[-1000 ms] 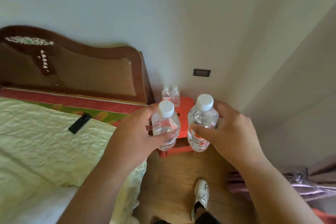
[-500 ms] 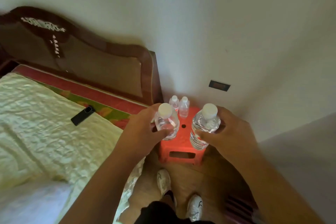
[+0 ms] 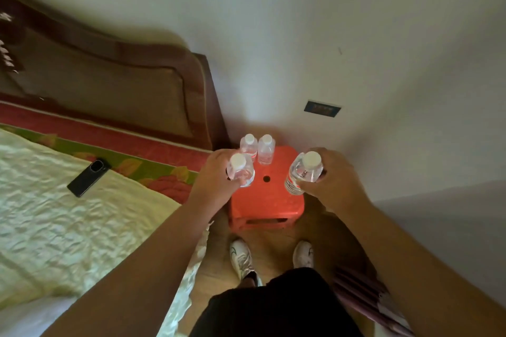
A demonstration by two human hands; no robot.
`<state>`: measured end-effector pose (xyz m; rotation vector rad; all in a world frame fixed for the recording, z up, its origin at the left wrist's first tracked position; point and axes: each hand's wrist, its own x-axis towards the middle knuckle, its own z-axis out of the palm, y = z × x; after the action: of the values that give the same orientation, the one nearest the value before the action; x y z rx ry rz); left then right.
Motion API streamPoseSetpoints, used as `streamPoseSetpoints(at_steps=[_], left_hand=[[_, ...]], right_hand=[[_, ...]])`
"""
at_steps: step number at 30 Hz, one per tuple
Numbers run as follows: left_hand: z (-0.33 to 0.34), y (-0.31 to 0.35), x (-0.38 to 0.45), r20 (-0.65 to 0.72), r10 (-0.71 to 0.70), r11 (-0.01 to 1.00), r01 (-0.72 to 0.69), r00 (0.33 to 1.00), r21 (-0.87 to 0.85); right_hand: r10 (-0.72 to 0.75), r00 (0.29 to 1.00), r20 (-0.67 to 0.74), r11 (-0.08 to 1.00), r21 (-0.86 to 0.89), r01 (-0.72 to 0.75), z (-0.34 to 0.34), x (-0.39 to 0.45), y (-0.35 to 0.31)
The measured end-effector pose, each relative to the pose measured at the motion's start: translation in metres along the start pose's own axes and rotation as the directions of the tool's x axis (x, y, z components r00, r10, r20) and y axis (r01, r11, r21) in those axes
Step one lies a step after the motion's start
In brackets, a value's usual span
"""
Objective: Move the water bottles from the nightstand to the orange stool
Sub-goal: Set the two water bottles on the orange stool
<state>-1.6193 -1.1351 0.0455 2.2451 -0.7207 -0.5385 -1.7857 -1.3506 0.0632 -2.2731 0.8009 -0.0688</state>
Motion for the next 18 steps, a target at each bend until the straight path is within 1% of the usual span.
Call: streamPoseSetpoints(at_steps=[4, 8, 13, 16, 18], left_hand=[[0.025, -0.027, 0.027, 0.052, -0.043, 0.998, 0.04, 0.998, 0.057], [0.053, -0.042, 0.047, 0.076, -0.067, 0.995, 0.061, 0.995, 0.078], [0.082, -0.06, 0.061, 0.071, -0.16, 0.984, 0.154, 0.985, 0.089], [0.096, -0.072, 0.067, 0.079, -0.189, 0.98, 0.182, 0.979, 0.086], [0.106, -0.08, 0.071, 0.088, -0.213, 0.975, 0.205, 0.973, 0.084]], right_hand=[[0.008, 0.997, 0.076, 0.999, -0.038, -0.005, 0.027, 0.031, 0.022], [0.062, 0.985, 0.16, 0.994, -0.098, -0.046, 0.053, 0.061, 0.049], [0.033, 0.982, 0.184, 0.996, -0.087, -0.017, 0.078, 0.09, 0.068], [0.017, 0.981, 0.193, 0.992, -0.127, 0.008, 0.093, 0.107, 0.078], [0.026, 0.979, 0.202, 0.992, -0.128, 0.0, 0.101, 0.117, 0.088]])
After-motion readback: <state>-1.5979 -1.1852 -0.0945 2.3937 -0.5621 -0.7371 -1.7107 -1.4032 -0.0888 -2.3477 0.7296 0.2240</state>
